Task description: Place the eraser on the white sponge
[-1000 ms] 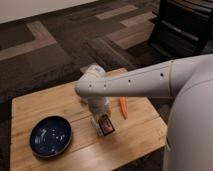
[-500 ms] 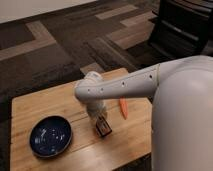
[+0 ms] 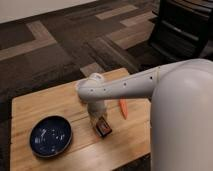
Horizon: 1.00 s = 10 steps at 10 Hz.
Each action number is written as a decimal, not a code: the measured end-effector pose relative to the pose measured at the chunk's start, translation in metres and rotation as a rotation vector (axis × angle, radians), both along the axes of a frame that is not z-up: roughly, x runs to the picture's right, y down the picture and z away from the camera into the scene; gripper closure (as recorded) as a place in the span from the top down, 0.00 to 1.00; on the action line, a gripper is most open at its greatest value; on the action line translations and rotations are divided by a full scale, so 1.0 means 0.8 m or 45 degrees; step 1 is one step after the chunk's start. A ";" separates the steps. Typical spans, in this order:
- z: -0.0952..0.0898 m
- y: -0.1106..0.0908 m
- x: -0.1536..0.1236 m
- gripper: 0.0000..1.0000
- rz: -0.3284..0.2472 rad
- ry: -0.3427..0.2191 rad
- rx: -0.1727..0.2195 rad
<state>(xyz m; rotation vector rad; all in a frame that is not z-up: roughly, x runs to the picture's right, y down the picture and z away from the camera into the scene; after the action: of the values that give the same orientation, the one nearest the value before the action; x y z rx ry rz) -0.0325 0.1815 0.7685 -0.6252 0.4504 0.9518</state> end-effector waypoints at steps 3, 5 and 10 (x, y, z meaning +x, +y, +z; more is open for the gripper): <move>0.000 0.001 -0.001 0.52 0.000 -0.001 -0.004; 0.000 0.001 0.000 0.77 0.000 0.000 -0.002; 0.003 0.002 0.001 0.80 -0.006 0.001 -0.002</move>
<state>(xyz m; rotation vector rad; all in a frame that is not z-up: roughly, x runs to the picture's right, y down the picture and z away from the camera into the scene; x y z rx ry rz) -0.0319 0.1835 0.7710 -0.6249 0.4530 0.9472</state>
